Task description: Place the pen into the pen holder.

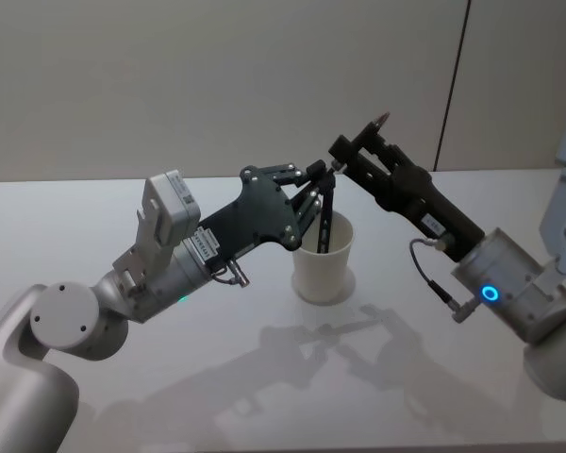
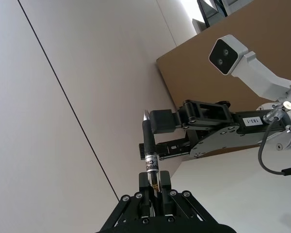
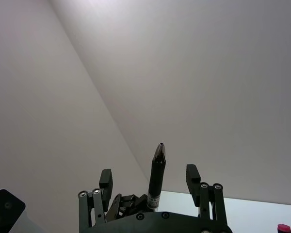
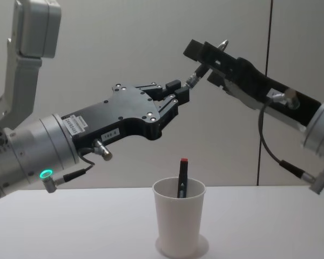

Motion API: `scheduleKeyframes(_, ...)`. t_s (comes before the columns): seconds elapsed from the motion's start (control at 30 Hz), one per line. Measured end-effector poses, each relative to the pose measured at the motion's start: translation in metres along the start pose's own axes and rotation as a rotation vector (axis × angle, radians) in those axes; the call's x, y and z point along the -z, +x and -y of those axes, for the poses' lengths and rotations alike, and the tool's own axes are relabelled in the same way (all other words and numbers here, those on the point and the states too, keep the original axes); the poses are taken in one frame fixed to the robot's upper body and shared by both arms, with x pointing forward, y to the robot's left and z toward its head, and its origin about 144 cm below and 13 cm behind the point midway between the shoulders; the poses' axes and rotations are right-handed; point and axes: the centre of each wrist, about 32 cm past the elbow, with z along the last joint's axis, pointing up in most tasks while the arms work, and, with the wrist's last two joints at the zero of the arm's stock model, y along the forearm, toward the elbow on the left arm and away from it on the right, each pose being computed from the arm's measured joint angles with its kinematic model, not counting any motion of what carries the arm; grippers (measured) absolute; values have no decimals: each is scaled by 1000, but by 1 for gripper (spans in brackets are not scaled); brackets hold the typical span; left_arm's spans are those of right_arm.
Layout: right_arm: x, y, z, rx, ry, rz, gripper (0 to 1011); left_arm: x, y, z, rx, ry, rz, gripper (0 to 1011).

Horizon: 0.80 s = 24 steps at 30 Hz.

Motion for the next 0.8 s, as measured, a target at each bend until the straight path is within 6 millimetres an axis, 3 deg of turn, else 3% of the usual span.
scheduleKeyframes(0.3,0,-1,-6,-8,8,-4,790,0,0,0,0,0,0,144)
scheduleKeyframes(0.4,1,-1,-8,-9,12,-3,653,0,0,0,0,0,0,144)
scheduleKeyframes(0.57,1,-2,-9,-7,16,-1,534,0,0,0,0,0,0,144)
scheduleKeyframes(0.6,1,-2,-10,-6,18,0,447,0,0,0,0,0,0,144)
scheduleKeyframes(0.8,0,-2,-10,1,22,1,286,0,0,0,0,0,0,144)
